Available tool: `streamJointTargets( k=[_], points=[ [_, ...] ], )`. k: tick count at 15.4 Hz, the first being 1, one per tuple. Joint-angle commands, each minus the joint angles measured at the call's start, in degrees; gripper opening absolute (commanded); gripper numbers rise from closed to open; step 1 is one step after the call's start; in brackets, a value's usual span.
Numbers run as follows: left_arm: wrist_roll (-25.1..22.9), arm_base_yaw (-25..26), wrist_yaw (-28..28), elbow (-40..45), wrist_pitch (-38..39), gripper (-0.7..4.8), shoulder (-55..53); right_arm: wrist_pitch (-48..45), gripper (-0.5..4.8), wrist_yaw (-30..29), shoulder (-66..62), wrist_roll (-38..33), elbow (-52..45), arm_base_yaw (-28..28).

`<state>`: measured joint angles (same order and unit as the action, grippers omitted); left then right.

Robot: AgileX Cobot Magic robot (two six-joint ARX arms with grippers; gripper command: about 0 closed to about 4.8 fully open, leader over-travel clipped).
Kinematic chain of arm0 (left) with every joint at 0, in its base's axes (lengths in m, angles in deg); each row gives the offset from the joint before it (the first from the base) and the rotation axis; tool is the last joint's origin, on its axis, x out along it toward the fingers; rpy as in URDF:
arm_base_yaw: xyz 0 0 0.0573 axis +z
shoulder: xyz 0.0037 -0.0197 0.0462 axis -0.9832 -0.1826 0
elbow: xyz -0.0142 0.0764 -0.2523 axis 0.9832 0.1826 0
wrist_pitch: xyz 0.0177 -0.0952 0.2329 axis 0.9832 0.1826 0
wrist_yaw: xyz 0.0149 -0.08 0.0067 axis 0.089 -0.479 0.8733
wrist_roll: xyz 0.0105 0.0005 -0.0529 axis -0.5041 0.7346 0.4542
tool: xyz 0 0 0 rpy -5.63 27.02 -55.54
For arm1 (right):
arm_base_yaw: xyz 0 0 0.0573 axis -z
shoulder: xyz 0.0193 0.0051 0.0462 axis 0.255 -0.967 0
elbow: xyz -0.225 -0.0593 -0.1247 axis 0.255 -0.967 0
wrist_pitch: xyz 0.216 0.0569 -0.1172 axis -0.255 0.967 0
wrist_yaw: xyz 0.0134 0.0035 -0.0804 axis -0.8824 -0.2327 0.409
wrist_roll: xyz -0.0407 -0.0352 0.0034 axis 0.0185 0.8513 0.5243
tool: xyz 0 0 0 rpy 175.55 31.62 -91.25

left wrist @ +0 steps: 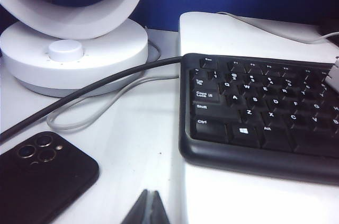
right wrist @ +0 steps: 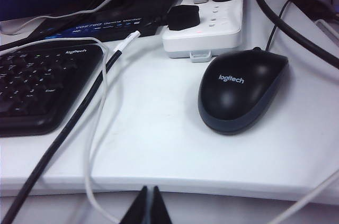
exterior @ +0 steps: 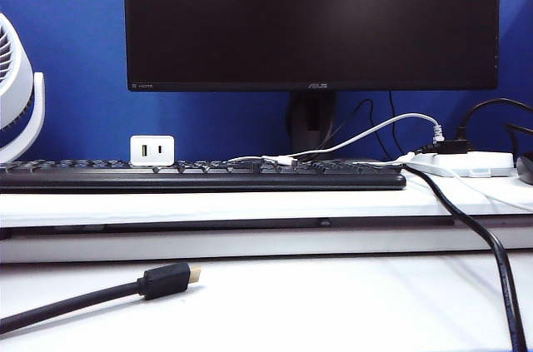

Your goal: Pick up the Type-C charging cable and the charging base, insert one end of the Type-C charger into the corresponding slot on the base, and finally place the plugged-in charger back on the table.

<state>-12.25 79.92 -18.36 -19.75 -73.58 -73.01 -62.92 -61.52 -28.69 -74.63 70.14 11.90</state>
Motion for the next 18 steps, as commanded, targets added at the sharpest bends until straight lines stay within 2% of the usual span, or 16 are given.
streamJointTargets(
  k=[1, 2, 3, 5, 6, 8, 9, 15, 18],
  points=[
    [0.17, -0.04, -0.15, 0.07, 0.11, -0.04, 0.07, -0.31, -0.01, -2.73, -0.31, -0.15, -0.42, -0.83],
    [0.15, -0.04, -0.15, 0.07, 0.11, -0.04, 0.07, -0.37, -0.01, -2.69, -0.31, -0.13, -0.42, -1.31],
    [0.15, -0.04, -0.11, 0.07, 0.13, -0.04, 0.07, -0.09, -0.01, 6.97, -0.31, -0.09, -0.39, -4.35],
    [0.15, -0.04, -0.13, 0.07, 0.22, -0.05, 0.07, -0.02, -0.01, 9.42, -0.28, -0.09, -0.39, -4.31],
    [0.77, -0.04, -0.04, 0.07, 0.92, -0.05, 0.07, -1.7, -0.02, 9.51, -0.26, -0.15, -0.39, -4.33],
    [6.88, -0.07, -0.33, -0.24, -1.64, -0.05, 0.07, -5.95, -0.02, 9.49, -0.28, -0.59, 1.88, -4.33],
    [8.07, -0.04, -0.52, -1.16, -2.73, -0.05, 0.07, -5.7, -0.02, 9.49, -0.31, -0.59, 4.2, -4.33],
    [8.35, -0.04, -0.44, -8.87, -2.89, -0.05, -0.22, -4.17, -0.02, 10.75, -0.76, -0.55, 14.01, -4.35],
    [8.33, -0.04, -0.24, -14.03, -2.95, -0.05, -3.63, -2.49, -0.02, 10.47, -4.15, -0.59, 20.04, -4.35]
  ],
)
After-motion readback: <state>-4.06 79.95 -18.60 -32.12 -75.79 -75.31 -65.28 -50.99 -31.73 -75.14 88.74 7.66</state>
